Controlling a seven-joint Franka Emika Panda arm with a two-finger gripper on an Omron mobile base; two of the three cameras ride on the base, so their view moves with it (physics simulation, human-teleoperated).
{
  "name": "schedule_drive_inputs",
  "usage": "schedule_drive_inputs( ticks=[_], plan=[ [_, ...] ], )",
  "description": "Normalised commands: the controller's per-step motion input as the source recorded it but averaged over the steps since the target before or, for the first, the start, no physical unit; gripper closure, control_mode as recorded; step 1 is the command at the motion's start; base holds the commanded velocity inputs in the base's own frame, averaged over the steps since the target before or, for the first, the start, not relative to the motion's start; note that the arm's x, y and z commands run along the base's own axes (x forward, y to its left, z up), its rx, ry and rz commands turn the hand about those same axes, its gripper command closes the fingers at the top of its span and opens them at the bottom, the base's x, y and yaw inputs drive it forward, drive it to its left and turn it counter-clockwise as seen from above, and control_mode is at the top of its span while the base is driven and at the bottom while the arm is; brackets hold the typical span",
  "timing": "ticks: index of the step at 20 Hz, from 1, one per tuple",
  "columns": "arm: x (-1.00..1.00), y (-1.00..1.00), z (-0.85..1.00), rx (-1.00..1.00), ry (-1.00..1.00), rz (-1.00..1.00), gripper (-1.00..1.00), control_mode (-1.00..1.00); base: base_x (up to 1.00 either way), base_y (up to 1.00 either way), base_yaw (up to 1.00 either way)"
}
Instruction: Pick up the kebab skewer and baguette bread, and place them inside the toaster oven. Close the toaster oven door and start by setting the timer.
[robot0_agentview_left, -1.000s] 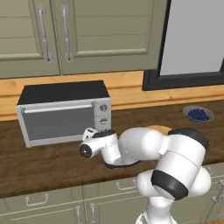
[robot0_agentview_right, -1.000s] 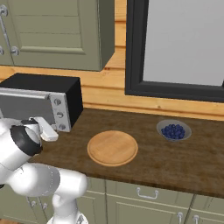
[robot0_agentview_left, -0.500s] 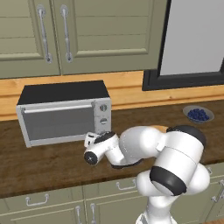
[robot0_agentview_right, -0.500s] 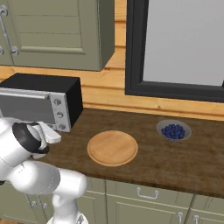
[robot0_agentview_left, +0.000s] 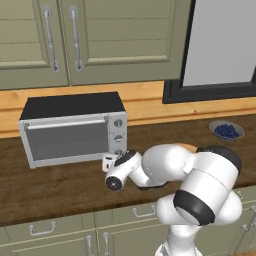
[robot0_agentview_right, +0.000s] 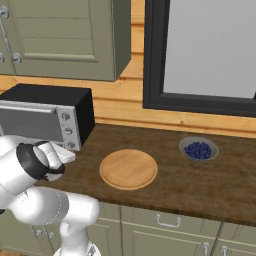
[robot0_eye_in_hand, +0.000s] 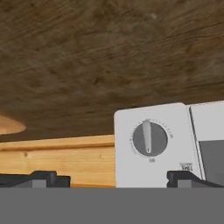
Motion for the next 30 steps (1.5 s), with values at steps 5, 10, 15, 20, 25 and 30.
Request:
schedule_drive_inputs(
  ticks=[5, 10, 15, 20, 25, 30],
  plan=[
    [0.18, 0.00, 0.00, -0.07, 0.00, 0.04, -1.00, -1.00, 0.00, 0.00, 0.00],
    [0.13, 0.02, 0.00, -0.06, 0.00, 0.04, -1.00, -1.00, 0.00, 0.00, 0.00],
    [0.02, 0.15, 0.00, -0.01, 0.00, 0.05, -1.00, -1.00, 0.00, 0.00, 0.00],
    [0.00, 0.12, -0.01, 0.00, 0.00, 0.05, -1.00, -1.00, 0.00, 0.00, 0.00],
    [0.08, 0.01, 0.00, 0.00, 0.00, 0.07, -1.00, -1.00, 0.00, 0.00, 0.00],
    [0.10, 0.00, 0.00, 0.00, 0.00, 0.07, -1.00, -1.00, 0.00, 0.00, 0.00]
  ],
)
